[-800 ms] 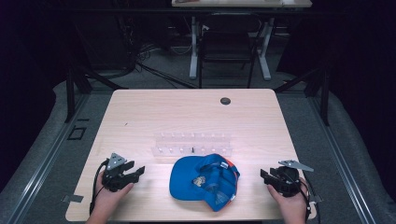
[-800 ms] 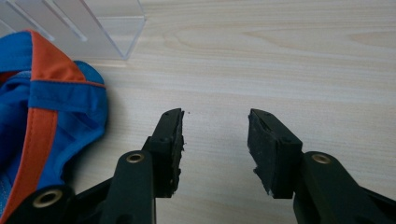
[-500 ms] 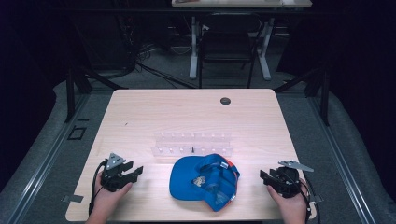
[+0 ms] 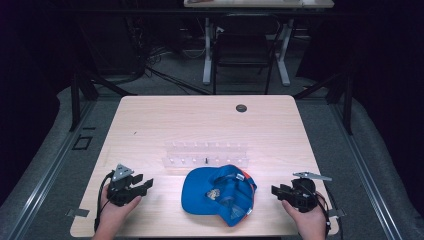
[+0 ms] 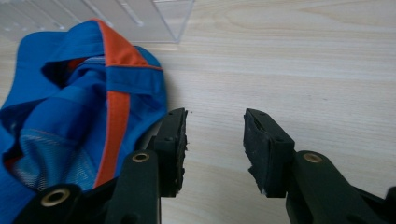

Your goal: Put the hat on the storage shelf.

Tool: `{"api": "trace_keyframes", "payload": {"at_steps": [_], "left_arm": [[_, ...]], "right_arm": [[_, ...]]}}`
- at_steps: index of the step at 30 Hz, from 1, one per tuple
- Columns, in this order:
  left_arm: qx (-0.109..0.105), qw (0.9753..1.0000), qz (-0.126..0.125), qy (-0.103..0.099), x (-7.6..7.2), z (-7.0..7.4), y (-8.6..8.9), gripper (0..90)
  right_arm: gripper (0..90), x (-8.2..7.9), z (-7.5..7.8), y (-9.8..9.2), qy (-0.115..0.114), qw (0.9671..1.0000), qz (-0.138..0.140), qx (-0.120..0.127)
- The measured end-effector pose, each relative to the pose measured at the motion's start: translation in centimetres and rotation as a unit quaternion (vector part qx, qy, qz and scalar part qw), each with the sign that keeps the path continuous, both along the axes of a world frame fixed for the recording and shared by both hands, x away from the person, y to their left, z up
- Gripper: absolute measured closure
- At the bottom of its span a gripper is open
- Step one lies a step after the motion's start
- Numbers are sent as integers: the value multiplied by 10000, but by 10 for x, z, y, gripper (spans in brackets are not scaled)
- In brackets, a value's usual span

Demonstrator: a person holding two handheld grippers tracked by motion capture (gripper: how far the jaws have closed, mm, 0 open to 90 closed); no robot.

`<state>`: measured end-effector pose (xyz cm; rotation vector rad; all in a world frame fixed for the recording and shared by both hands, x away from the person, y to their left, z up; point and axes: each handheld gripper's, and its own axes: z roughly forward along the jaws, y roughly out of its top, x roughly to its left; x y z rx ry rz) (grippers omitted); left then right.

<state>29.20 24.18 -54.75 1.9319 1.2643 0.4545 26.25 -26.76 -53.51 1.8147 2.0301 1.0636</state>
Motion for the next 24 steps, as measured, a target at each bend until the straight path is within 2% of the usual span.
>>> {"api": "trace_keyframes", "payload": {"at_steps": [5, 8, 9, 13, 19, 24], "left_arm": [[-18, 9999, -134, -40, -4, 2, -8, 537], [8, 9998, -194, -52, -5, 2, -11, 537], [-10, 9997, -220, -51, -5, 2, -13, 535], [47, 9993, -375, -2, -7, 1, -21, 531], [67, 9991, -425, -17, -9, 3, -25, 527], [78, 9988, -493, -29, -11, 3, -28, 527]], "right_arm": [[582, -1, 4, 5, 8, 9997, 176, 138], [580, -1, 6, 6, -18, 9996, 236, 126], [583, -2, 8, 8, 12, 9992, 290, 258], [605, -3, 10, 11, 59, 9987, 316, 405], [609, -3, 10, 11, 92, 9976, 337, 605], [599, -3, 10, 13, 179, 9949, 430, 890]]}}
